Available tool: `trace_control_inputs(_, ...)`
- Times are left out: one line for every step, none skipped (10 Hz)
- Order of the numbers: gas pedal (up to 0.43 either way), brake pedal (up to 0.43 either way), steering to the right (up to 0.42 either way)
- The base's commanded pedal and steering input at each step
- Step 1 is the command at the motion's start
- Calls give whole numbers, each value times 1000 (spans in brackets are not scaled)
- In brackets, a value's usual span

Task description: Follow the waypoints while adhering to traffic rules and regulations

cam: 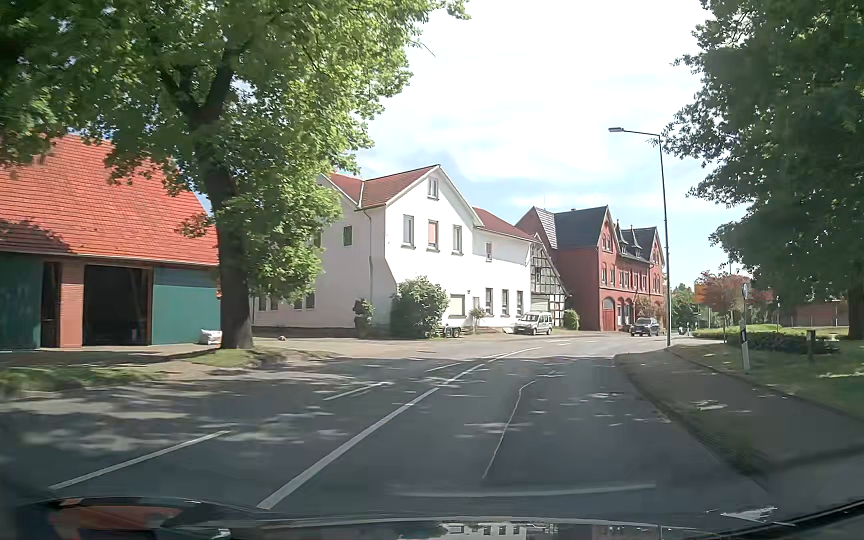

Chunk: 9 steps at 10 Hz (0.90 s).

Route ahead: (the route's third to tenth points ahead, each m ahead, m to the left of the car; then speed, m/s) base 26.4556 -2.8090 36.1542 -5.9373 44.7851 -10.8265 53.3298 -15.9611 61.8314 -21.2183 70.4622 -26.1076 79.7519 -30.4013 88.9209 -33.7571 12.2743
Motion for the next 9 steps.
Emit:
trace_control_inputs(177, 0, 63)
trace_control_inputs(177, 0, 63)
trace_control_inputs(177, 0, 63)
trace_control_inputs(177, 0, 63)
trace_control_inputs(177, 0, 63)
trace_control_inputs(177, 0, 63)
trace_control_inputs(177, 0, 61)
trace_control_inputs(169, 0, 58)
trace_control_inputs(169, 0, 58)
